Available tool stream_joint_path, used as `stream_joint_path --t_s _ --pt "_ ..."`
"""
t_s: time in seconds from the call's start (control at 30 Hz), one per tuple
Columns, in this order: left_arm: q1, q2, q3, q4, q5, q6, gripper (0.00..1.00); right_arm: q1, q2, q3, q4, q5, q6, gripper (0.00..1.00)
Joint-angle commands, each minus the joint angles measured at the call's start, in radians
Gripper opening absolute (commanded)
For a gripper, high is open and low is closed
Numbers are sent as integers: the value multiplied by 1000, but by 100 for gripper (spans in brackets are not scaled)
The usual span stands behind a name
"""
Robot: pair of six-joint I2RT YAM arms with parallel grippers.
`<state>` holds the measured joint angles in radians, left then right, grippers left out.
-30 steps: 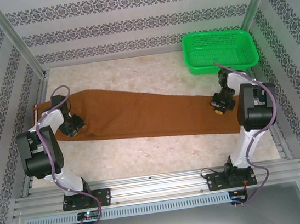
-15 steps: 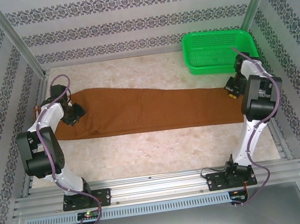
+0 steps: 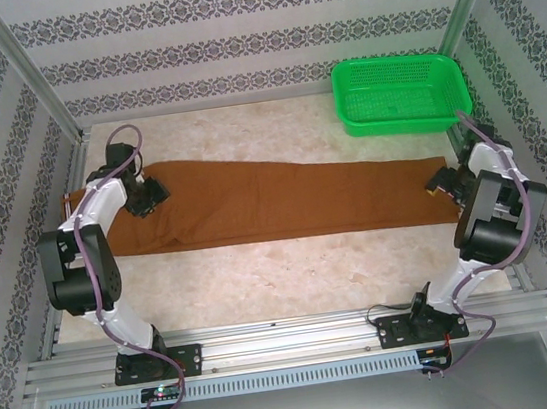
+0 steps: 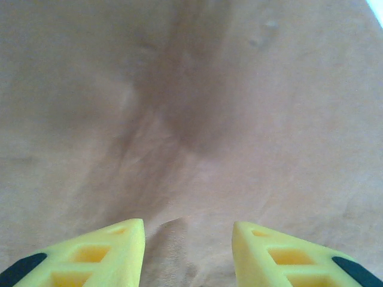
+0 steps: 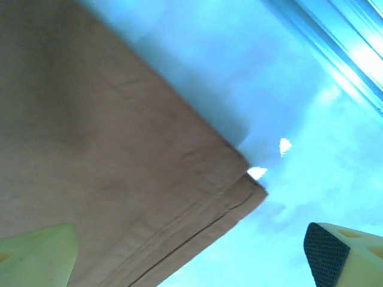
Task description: Roll up the long pants
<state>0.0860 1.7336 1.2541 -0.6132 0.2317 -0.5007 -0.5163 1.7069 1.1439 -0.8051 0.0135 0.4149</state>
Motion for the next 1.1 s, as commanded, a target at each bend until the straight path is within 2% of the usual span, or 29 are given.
stream_joint_path --t_s 0.0,0.33,0.37,0.43,0.47,0.5,0.63,0.9,1.0,1.07 --pt "-24 13 42 -29 -17 26 43 -10 20 0 48 -39 -1 98" --pt "-28 12 41 -48 -46 40 42 -9 145 1 97 -67 21 98" --pt "-28 12 43 -47 -47 41 42 -8 140 -2 104 -70 20 96" --pt "-27 16 48 -46 -50 44 42 -13 144 4 110 -85 21 85" --pt "-28 20 50 -46 -52 44 42 -15 150 8 110 -96 19 65" --pt "-28 24 50 -46 -52 45 41 -18 154 11 112 -103 18 1" --pt "-28 34 44 -37 -49 44 40 -31 143 9 116 -69 30 0" --pt "-42 34 15 -12 -32 21 40 -39 -36 21 146 100 59 0" --pt "-55 35 -13 17 -17 5 40 23 -64 38 154 96 61 0" --pt "-63 37 -24 24 -14 -1 40 118 -84 42 160 92 66 0"
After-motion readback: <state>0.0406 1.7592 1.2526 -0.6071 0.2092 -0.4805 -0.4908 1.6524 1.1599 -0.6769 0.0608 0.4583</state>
